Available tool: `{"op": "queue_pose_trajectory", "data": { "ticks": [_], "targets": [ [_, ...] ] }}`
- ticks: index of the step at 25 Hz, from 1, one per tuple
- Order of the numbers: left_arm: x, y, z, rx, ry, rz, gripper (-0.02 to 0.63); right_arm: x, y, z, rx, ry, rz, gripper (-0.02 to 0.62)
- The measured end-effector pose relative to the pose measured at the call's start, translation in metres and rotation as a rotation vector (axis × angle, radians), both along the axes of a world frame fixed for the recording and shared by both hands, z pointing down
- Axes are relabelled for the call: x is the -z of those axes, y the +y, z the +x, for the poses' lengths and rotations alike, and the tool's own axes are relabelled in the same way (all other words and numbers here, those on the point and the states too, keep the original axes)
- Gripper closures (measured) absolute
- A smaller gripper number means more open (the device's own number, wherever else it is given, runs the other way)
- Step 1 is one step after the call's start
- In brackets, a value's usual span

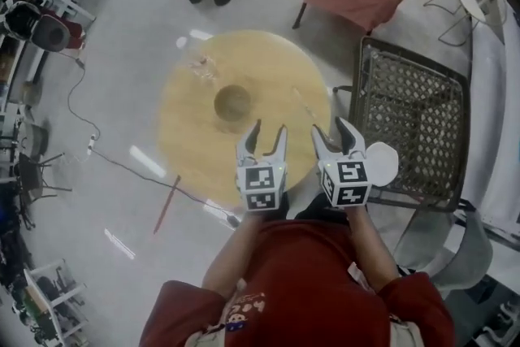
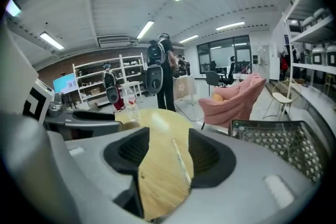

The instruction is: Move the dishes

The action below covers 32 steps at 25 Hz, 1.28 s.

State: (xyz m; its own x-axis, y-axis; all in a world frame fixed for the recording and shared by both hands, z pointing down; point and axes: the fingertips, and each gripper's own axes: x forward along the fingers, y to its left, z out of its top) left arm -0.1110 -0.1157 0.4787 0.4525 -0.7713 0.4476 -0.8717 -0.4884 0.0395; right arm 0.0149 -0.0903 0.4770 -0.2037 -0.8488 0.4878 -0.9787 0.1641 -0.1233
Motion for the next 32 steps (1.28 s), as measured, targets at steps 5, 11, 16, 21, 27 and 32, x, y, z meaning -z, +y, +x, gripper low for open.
{"op": "queue_pose_trajectory", "data": {
  "ticks": [5, 11, 16, 21, 27, 32],
  "targets": [
    [0.030, -0.010, -0.053, 0.100, 0.012, 0.084, 0.373, 0.022, -0.018, -0.045, 0.094, -0.001, 0.065, 0.362],
    [0.056, -0.016, -0.103, 0.170, 0.028, 0.180, 0.373, 0.051, -0.031, -0.084, 0.169, 0.008, 0.164, 0.362],
    [0.078, -0.014, -0.116, 0.132, 0.027, 0.288, 0.373, 0.080, -0.036, -0.110, 0.214, 0.008, 0.262, 0.362],
    [0.104, -0.008, -0.131, 0.125, 0.052, 0.405, 0.374, 0.106, -0.033, -0.133, 0.259, 0.045, 0.376, 0.362],
    [0.124, -0.004, -0.149, 0.153, 0.089, 0.488, 0.394, 0.130, -0.022, -0.150, 0.274, 0.050, 0.533, 0.362],
    [0.129, -0.003, -0.155, 0.164, 0.097, 0.508, 0.417, 0.123, -0.024, -0.153, 0.273, 0.060, 0.522, 0.362]
  ]
}}
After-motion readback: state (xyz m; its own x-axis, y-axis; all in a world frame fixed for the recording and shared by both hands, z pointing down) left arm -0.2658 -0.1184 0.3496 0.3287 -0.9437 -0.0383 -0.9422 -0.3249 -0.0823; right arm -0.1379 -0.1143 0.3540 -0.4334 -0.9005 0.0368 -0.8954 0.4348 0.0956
